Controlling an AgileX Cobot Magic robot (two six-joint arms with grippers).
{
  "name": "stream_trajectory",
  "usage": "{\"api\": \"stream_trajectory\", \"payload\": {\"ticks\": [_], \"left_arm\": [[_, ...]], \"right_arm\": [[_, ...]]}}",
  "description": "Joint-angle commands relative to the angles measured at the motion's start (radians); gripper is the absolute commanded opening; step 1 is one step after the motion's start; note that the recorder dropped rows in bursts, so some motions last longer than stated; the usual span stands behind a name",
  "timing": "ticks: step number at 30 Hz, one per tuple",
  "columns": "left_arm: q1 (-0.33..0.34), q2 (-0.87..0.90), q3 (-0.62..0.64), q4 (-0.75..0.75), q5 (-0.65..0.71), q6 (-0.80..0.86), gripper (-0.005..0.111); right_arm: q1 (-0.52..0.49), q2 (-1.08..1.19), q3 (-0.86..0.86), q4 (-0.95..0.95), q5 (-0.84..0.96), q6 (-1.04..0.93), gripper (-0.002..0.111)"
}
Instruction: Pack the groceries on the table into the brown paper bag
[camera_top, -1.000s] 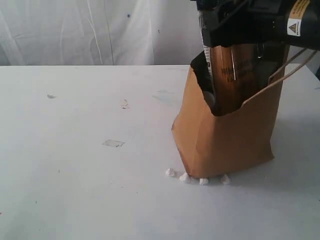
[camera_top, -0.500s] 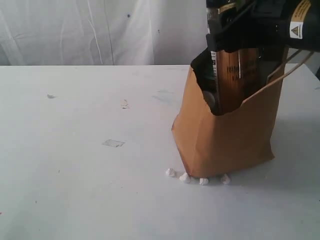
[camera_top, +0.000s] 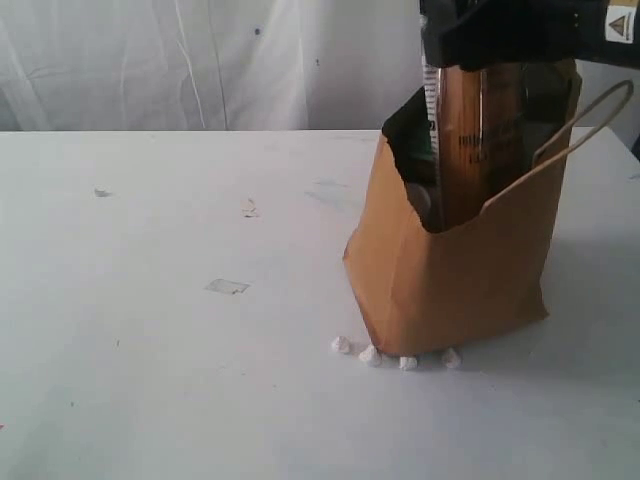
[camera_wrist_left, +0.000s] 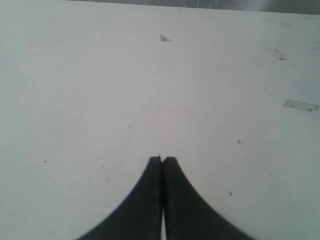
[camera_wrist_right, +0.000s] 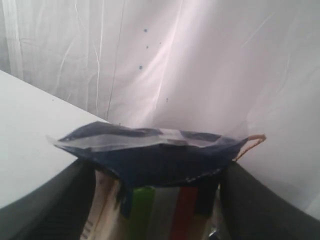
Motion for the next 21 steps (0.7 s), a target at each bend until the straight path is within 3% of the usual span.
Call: {"api": "stream_trajectory", "payload": {"ticks": [1,13,21], "left_arm": [[0.003,-0.005,0.001,-0.002,-0.003,-0.005,0.0],[0.003,-0.005,0.001,-0.002,-0.003,-0.005,0.0],[0.003,-0.005,0.001,-0.002,-0.003,-0.005,0.0]], "right_arm": [[-0.011,-0.05,-0.01,-0.006,-0.016,-0.003,0.065],[-0.011,-0.066,-0.01,-0.006,0.159,-0.001,0.065],[-0.011,-0.066,-0.01,-0.006,0.149,-0.001,0.065]]}}
